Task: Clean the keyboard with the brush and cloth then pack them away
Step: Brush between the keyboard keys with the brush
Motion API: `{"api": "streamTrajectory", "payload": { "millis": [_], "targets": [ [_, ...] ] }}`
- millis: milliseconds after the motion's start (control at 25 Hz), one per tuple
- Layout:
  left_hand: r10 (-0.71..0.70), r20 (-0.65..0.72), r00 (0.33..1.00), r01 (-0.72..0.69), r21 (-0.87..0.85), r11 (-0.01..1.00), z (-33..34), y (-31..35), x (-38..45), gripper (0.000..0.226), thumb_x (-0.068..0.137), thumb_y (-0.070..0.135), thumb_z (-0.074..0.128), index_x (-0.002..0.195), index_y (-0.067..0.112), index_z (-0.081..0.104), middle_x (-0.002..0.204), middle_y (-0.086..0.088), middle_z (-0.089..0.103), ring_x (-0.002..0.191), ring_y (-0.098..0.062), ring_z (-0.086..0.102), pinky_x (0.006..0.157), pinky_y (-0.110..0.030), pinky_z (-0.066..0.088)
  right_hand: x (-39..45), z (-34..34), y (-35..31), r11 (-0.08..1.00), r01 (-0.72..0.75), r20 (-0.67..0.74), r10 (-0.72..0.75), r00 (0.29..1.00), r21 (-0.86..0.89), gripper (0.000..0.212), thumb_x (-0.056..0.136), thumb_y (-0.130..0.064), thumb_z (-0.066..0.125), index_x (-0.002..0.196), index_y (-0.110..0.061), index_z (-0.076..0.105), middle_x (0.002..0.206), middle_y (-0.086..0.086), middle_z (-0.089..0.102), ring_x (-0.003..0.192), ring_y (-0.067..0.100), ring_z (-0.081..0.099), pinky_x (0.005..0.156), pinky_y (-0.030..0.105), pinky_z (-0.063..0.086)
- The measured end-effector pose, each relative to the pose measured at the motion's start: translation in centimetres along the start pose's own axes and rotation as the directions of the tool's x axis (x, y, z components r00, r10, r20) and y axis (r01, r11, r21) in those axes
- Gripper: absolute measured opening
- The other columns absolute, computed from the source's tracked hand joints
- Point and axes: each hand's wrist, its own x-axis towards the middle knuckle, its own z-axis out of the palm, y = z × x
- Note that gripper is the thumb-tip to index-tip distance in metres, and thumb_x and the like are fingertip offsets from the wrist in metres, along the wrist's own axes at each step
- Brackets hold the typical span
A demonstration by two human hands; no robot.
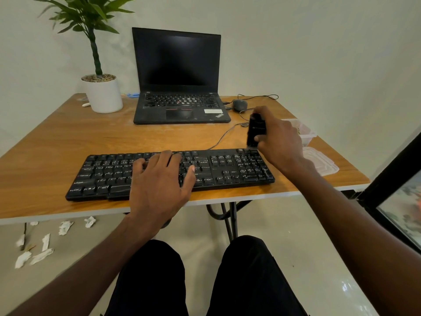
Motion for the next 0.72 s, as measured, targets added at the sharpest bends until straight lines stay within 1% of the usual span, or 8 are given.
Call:
{"api": "streamTrajectory", "payload": {
  "millis": [120, 240, 360, 400, 440, 520, 600, 720],
  "targets": [
    [0.000, 0.006, 1.000, 0.000, 0.006, 1.000, 0.0, -0.1, -0.1, 0.058, 0.105, 0.058, 0.028, 0.129, 0.018, 0.062, 0.129, -0.002, 0.064, 0.114, -0.024, 0.062, 0.103, -0.049, 0.036, 0.1, -0.4, -0.1, 0.994, -0.037, -0.037, 0.033, 0.999, -0.108, 0.062, 0.086, -0.005, 0.070, 0.134, -0.034, 0.043, 0.111, 0.014, 0.070, 0.096, 0.039, 0.068, 0.071, 0.053, 0.059],
    [-0.003, 0.010, 1.000, 0.003, 0.007, 1.000, 0.1, -0.1, 0.0, 0.059, 0.105, 0.058, 0.028, 0.131, 0.018, 0.062, 0.130, -0.002, 0.064, 0.115, -0.023, 0.062, 0.104, -0.049, 0.035, 0.4, -0.4, -0.3, 0.991, 0.017, 0.080, -0.006, 0.997, -0.134, 0.060, 0.087, -0.006, 0.070, 0.136, -0.031, 0.047, 0.118, 0.014, 0.070, 0.105, 0.038, 0.067, 0.078, 0.049, 0.058],
    [-0.004, 0.009, 1.000, 0.004, 0.005, 1.000, 0.1, -0.1, 0.0, 0.059, 0.105, 0.059, 0.027, 0.131, 0.018, 0.062, 0.130, -0.002, 0.064, 0.116, -0.023, 0.062, 0.104, -0.049, 0.035, 1.0, -0.5, -0.6, 0.993, 0.006, 0.146, -0.023, 0.989, 0.120, 0.063, 0.087, -0.006, 0.073, 0.140, -0.031, 0.050, 0.131, 0.007, 0.068, 0.118, 0.033, 0.063, 0.091, 0.045, 0.054],
    [-0.004, 0.011, 1.000, 0.004, 0.003, 1.000, 0.1, -0.1, 0.0, 0.059, 0.105, 0.059, 0.027, 0.131, 0.018, 0.062, 0.130, -0.002, 0.064, 0.116, -0.023, 0.061, 0.104, -0.049, 0.035, 1.0, -0.5, -0.7, 0.985, -0.003, 0.160, -0.025, 0.987, 0.173, 0.064, 0.087, -0.006, 0.074, 0.140, -0.032, 0.050, 0.132, 0.005, 0.067, 0.120, 0.032, 0.063, 0.092, 0.045, 0.054],
    [-0.004, 0.013, 1.000, 0.004, 0.004, 1.000, 0.1, -0.1, 0.0, 0.059, 0.105, 0.059, 0.027, 0.131, 0.019, 0.062, 0.130, -0.002, 0.064, 0.116, -0.022, 0.061, 0.104, -0.049, 0.035, 1.0, -0.4, -0.7, 0.985, 0.003, 0.171, -0.032, 0.985, 0.170, 0.066, 0.087, -0.006, 0.074, 0.140, -0.035, 0.049, 0.132, 0.006, 0.067, 0.119, 0.032, 0.063, 0.091, 0.047, 0.055],
    [-0.003, 0.011, 1.000, 0.003, 0.004, 1.000, 0.1, -0.1, 0.0, 0.059, 0.105, 0.059, 0.027, 0.130, 0.019, 0.062, 0.130, -0.001, 0.063, 0.116, -0.022, 0.061, 0.105, -0.048, 0.035, 0.8, -0.3, -0.4, 1.000, 0.030, 0.161, -0.031, 0.986, 0.010, 0.067, 0.088, -0.007, 0.071, 0.141, -0.038, 0.045, 0.127, 0.009, 0.068, 0.113, 0.036, 0.065, 0.083, 0.049, 0.057],
    [-0.002, 0.000, 1.000, 0.002, 0.000, 1.000, 0.2, -0.1, 0.0, 0.058, 0.105, 0.059, 0.027, 0.129, 0.019, 0.062, 0.129, -0.001, 0.063, 0.114, -0.022, 0.061, 0.105, -0.048, 0.035, 0.5, -0.5, 0.0, 0.985, 0.020, 0.095, -0.004, 0.995, -0.169, 0.065, 0.089, -0.006, 0.069, 0.141, -0.036, 0.044, 0.121, 0.013, 0.065, 0.104, 0.039, 0.065, 0.072, 0.046, 0.054],
    [0.003, -0.008, 1.000, -0.003, -0.009, 1.000, 0.2, -0.1, 0.1, 0.058, 0.105, 0.059, 0.027, 0.129, 0.019, 0.062, 0.128, -0.001, 0.064, 0.114, -0.022, 0.061, 0.105, -0.049, 0.035, 0.4, -0.5, 0.1, 0.982, -0.003, 0.081, 0.019, 0.997, -0.190, 0.064, 0.089, -0.007, 0.071, 0.141, -0.031, 0.042, 0.120, 0.013, 0.065, 0.103, 0.038, 0.065, 0.070, 0.043, 0.052]
  ]
}}
